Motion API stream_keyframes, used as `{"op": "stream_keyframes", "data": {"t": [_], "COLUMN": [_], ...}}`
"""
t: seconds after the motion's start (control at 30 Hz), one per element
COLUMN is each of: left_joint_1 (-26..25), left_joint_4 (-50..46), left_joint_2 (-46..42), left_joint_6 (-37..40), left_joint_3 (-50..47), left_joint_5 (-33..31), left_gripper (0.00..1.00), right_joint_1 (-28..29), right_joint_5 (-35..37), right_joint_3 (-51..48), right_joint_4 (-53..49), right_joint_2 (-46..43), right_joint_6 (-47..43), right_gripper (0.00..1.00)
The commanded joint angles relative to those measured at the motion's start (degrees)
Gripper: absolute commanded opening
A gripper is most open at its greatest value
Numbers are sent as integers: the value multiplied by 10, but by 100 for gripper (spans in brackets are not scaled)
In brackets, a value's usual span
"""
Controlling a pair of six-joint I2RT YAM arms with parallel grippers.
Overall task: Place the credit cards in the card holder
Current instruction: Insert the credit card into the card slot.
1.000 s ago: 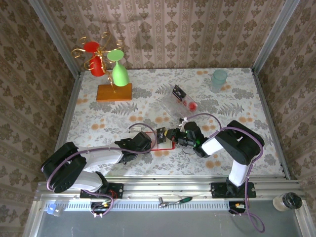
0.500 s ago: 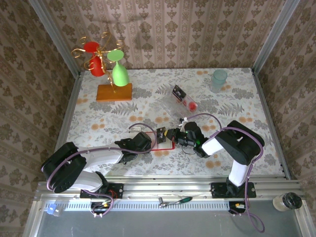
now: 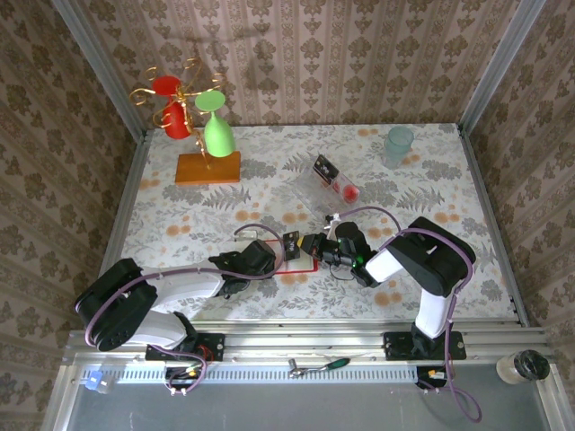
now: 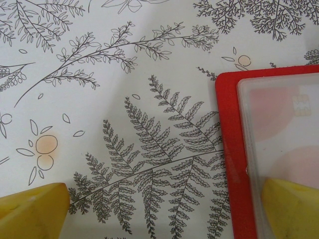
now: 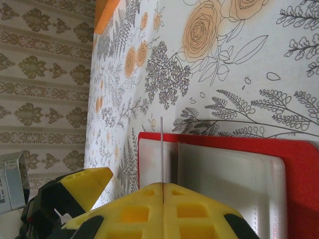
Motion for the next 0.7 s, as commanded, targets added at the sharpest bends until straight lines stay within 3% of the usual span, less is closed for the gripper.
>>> {"op": "stream_keyframes", "data": {"t": [0.0, 0.67], "left_joint_1": [-4, -4], "left_joint_4": [-21, -28], "left_joint_2": [2, -3], "left_joint_6": [-5, -2], "left_joint_3": [-6, 0], "left_joint_5": [-9, -12], "left_gripper": [100, 100], "right_joint_1": [3, 24], "right_joint_5": [5, 22], "right_joint_3": [-8, -16], "right_joint_4": [22, -26], "right_joint_2": [7, 6], "right_joint_6": [-1, -40], "right_gripper": [0, 0]}}
